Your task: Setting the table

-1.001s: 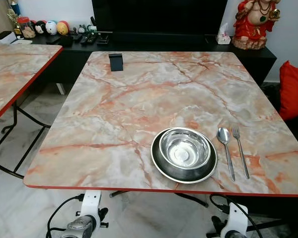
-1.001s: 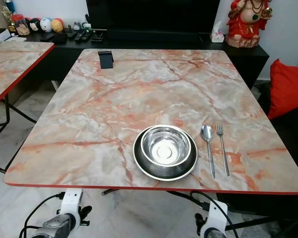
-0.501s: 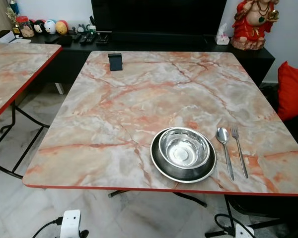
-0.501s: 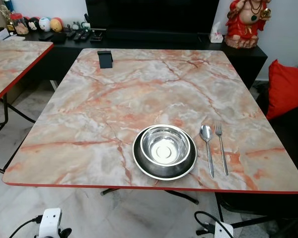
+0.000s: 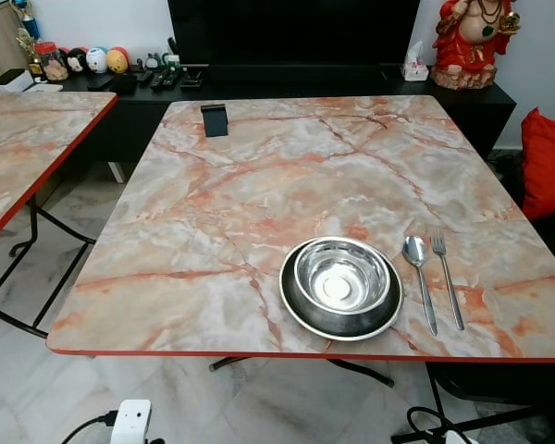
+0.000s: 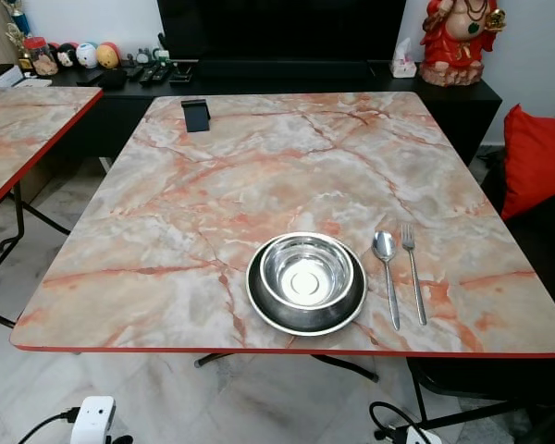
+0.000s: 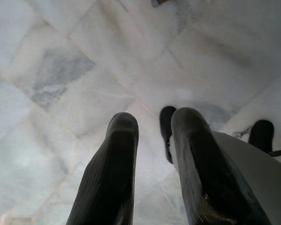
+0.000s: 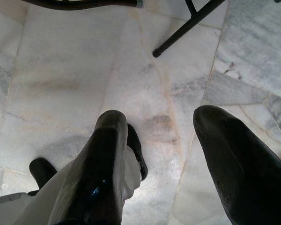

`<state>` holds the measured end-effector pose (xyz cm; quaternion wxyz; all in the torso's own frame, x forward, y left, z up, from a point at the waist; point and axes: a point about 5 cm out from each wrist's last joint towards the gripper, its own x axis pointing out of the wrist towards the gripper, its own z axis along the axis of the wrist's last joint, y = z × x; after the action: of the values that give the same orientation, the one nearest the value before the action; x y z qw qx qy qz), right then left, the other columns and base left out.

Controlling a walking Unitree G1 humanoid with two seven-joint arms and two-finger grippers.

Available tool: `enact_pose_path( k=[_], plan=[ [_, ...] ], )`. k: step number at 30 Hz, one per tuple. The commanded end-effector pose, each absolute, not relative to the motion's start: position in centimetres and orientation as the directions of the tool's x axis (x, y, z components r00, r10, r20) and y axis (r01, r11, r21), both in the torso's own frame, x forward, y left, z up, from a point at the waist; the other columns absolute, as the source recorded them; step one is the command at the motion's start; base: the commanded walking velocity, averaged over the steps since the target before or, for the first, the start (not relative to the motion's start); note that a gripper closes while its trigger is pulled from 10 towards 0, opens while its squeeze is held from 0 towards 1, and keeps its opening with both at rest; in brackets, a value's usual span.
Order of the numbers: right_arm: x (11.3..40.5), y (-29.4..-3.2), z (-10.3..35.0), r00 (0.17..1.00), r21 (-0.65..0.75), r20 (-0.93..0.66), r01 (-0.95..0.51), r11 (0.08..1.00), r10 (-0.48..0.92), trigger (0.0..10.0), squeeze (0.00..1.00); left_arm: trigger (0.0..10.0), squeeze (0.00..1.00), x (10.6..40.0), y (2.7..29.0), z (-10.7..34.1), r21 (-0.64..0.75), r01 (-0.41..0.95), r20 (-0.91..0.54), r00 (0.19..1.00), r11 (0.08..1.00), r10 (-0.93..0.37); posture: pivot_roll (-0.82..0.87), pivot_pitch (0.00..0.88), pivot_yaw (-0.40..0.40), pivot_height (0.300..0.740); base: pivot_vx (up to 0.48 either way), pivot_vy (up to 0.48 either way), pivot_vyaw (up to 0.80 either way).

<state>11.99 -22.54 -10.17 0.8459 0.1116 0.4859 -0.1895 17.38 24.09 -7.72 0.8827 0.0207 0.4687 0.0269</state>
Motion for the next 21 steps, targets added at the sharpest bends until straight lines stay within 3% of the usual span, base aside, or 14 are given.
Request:
enact_pose_path(
  k=[1, 21],
  plan=[
    [11.4, -22.2, -10.4, 0.449, 0.011, -0.869, 0.433, 0.901, -0.206, 10.0, 0.0, 10.0, 0.0, 17.0, 24.9, -7.7, 0.069, -0.043, -0.831, 0.551, 0.997, 0.081, -0.03, 0.0, 0.021, 0.74, 0.0, 0.0, 0.0],
    [10.6, -25.0, -9.9, 0.458, -0.02, -0.857, 0.43, 0.903, -0.237, 10.0, 0.0, 10.0, 0.0, 16.3, 25.1, -7.9, 0.062, -0.08, -0.841, 0.533, 0.995, 0.095, -0.01, 0.0, -0.009, 0.74, 0.0, 0.0, 0.0]
  ],
)
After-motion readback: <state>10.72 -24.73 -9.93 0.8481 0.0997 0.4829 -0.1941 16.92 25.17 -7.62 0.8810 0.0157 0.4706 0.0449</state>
